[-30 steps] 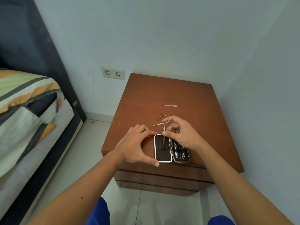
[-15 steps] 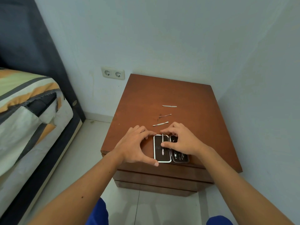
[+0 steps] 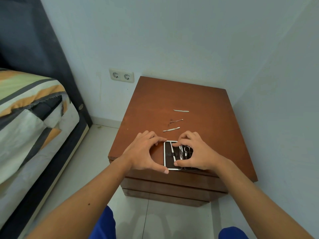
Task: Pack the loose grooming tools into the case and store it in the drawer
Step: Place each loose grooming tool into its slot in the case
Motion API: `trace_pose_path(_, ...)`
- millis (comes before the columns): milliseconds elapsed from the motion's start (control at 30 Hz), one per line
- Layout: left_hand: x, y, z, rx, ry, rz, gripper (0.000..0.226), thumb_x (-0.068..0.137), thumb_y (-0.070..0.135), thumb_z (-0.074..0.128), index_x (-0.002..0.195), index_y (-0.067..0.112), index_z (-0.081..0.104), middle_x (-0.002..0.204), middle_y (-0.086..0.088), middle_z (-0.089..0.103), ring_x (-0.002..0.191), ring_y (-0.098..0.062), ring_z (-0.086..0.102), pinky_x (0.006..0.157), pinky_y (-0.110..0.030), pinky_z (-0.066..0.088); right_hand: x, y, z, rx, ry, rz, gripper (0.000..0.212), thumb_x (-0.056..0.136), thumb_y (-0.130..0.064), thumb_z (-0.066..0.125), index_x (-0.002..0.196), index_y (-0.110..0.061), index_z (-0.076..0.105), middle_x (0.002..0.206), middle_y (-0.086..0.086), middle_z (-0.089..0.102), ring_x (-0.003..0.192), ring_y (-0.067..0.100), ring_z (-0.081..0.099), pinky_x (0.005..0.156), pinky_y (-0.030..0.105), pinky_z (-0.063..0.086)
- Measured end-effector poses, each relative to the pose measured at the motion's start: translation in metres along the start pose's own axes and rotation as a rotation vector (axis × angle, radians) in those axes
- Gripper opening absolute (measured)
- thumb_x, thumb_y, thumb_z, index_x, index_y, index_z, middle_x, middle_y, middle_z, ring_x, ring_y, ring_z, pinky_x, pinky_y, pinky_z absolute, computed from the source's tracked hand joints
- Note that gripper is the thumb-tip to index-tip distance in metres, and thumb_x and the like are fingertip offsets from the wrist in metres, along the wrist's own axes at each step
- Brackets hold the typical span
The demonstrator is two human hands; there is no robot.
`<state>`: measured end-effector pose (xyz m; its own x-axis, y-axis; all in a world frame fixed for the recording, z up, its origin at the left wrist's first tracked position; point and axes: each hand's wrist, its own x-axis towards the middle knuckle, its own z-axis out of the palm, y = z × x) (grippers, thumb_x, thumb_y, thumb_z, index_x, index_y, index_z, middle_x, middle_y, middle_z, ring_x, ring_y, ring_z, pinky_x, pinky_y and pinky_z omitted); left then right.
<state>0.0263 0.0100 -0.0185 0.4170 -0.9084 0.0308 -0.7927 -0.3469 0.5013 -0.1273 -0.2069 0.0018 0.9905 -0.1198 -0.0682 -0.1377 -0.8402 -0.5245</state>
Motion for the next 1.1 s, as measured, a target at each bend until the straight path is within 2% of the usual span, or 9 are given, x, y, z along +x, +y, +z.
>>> trace_pose_path(67,0.000,0.000,0.000,0.001,0.008,0.005,0.117,0.051,0.098,0.074,0.149,0.039,0.054,0.104,0.027,0.039,0.099,-0.002,0.039,0.088,-0.019,0.030,-0.001,-0.001,-0.002,0.001,-0.013,-0.004,0.078,0.064,-0.067,0.083,0.134,-0.042,0.062,0.122,-0.019,0.044,0.122,0.009,0.037,0.109,0.032,0.041)
trace_pose_path(200,0.001,-0.001,0.001,0.009,0.013,0.007,0.115,0.050,0.098,0.076,0.147,0.039,0.055,0.106,0.022,0.044,0.100,-0.003,0.040,0.089,-0.022,0.033,0.000,-0.004,-0.006,0.004,-0.029,0.003,0.097,0.065,-0.065,0.085,0.151,-0.046,0.044,0.122,-0.018,0.042,0.122,0.011,0.037,0.108,0.031,0.041)
trace_pose_path(333,0.001,-0.001,0.001,0.007,0.014,0.001,0.115,0.049,0.098,0.076,0.147,0.040,0.056,0.106,0.022,0.044,0.100,-0.002,0.040,0.090,-0.022,0.033,0.002,-0.005,-0.006,-0.010,-0.035,-0.022,0.086,0.065,-0.066,0.086,0.143,-0.049,0.053,0.118,-0.018,0.042,0.119,0.012,0.038,0.106,0.029,0.042)
trace_pose_path(533,0.000,0.000,0.000,0.004,0.002,-0.004,0.116,0.050,0.099,0.073,0.148,0.040,0.055,0.108,0.023,0.044,0.102,-0.004,0.041,0.094,-0.028,0.038,0.000,-0.004,-0.003,-0.002,-0.019,-0.023,0.080,0.064,-0.063,0.089,0.135,-0.043,0.060,0.122,-0.017,0.043,0.122,0.013,0.036,0.105,0.026,0.039)
trace_pose_path(700,0.001,-0.001,0.001,0.015,0.010,0.005,0.115,0.049,0.099,0.073,0.147,0.041,0.055,0.106,0.023,0.043,0.100,-0.003,0.041,0.092,-0.025,0.035,0.000,-0.002,-0.006,0.013,-0.039,-0.008,0.077,0.064,-0.066,0.088,0.132,-0.044,0.061,0.122,-0.017,0.045,0.123,0.009,0.039,0.100,0.014,0.036)
trace_pose_path(800,0.001,-0.001,0.001,0.018,0.005,0.008,0.117,0.049,0.101,0.072,0.148,0.040,0.054,0.106,0.024,0.041,0.100,-0.004,0.041,0.090,-0.023,0.033,0.013,0.002,-0.013,0.037,0.066,0.031,0.055,0.076,-0.063,0.083,0.125,-0.041,0.068,0.116,-0.018,0.054,0.115,0.006,0.050,0.092,0.017,0.039)
trace_pose_path(933,0.002,-0.002,0.001,0.005,-0.007,0.004,0.120,0.048,0.103,0.067,0.149,0.041,0.052,0.106,0.031,0.037,0.100,-0.003,0.040,0.089,-0.020,0.030,0.043,0.010,-0.017,-0.006,0.287,0.118,0.017,0.094,-0.039,0.074,0.109,-0.032,0.077,0.099,-0.012,0.064,0.091,0.009,0.059,0.088,0.032,0.048)
trace_pose_path(1033,0.002,-0.003,0.001,-0.003,-0.004,0.006,0.120,0.048,0.104,0.066,0.149,0.041,0.052,0.106,0.030,0.038,0.100,-0.002,0.040,0.089,-0.018,0.030,0.061,0.016,-0.016,-0.003,0.319,0.157,0.013,0.096,-0.028,0.073,0.107,-0.029,0.080,0.092,-0.009,0.060,0.080,0.007,0.058,0.084,0.034,0.051)
trace_pose_path(1100,0.001,-0.004,0.001,-0.005,-0.004,0.009,0.119,0.049,0.103,0.067,0.148,0.041,0.052,0.107,0.028,0.040,0.100,-0.001,0.040,0.089,-0.017,0.029,0.068,0.018,-0.017,-0.026,0.289,0.146,0.011,0.095,-0.029,0.075,0.104,-0.028,0.081,0.096,-0.007,0.060,0.078,0.001,0.055,0.083,0.031,0.049)
